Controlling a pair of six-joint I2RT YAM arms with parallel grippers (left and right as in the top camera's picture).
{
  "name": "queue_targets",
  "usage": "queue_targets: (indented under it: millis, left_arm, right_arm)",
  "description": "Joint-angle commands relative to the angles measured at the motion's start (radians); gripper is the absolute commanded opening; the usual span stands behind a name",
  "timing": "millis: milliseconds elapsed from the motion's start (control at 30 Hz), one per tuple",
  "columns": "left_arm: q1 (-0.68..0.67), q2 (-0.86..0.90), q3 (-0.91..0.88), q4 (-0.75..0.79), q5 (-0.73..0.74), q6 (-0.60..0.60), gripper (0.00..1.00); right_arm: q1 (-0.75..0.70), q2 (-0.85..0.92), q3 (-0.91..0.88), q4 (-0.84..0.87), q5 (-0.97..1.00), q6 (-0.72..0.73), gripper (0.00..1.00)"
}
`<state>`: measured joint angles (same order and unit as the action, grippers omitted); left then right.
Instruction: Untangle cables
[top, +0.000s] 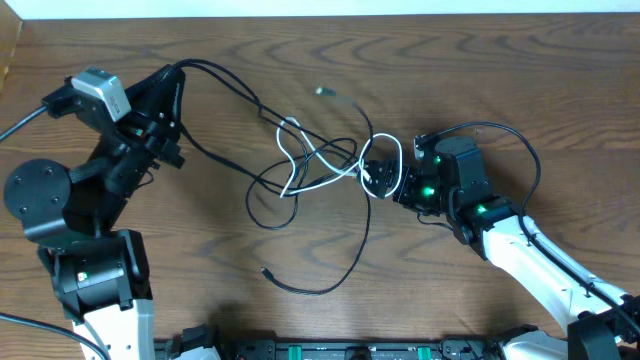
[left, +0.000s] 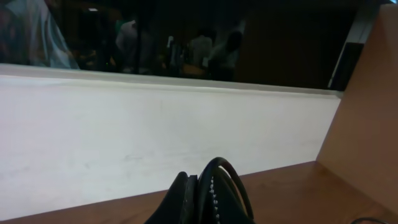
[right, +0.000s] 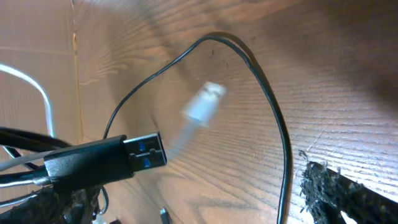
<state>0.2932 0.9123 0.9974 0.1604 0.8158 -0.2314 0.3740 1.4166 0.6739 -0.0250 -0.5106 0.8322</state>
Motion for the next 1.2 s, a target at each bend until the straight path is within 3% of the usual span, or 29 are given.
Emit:
queue_targets:
  millis: [0, 233, 600, 667, 867, 933, 1000, 1167]
  left_arm:
    - [0.052, -0.021, 0.054, 0.028, -0.05, 0.008, 0.08]
    - [0.128, -0.02, 0.054, 0.02, -0.05, -0.042, 0.08]
    - [0.134, -0.02, 0.054, -0.029, -0.038, -0.089, 0.08]
    - [0.133, -0.019, 0.054, -0.031, 0.031, -0.089, 0.08]
    - [0.122, -0.009, 0.054, -0.033, 0.351, -0.092, 0.08]
    - [0.086, -0.005, 0.054, -0.033, 0.418, -0.158, 0.08]
    - [0.027, -0.003, 0.054, -0.033, 0.434, -0.217, 0.08]
    - [-0.132, -0.003, 0.054, -0.033, 0.429, -0.226, 0.08]
  right_arm:
    - [-0.006, 0.015, -0.015, -0.024, 0.052, -0.003, 0.99]
    - [-0.006, 0.015, -0.015, -0.055, 0.052, -0.003, 0.99]
    - [-0.006, 0.015, -0.015, -0.059, 0.02, -0.003, 0.99]
    - [-0.006, 0.015, -0.015, -0.039, -0.032, -0.01, 0.99]
    - [-0.005, 0.015, -0.015, 0.259, -0.275, -0.127, 0.99]
    - [0.014, 0.015, -0.015, 0.42, -0.311, -0.127, 0.99]
    - [0.046, 0.015, -0.015, 0.532, -0.282, -0.127, 0.99]
    - [0.14, 0.015, -0.015, 0.564, -0.147, -0.135, 0.99]
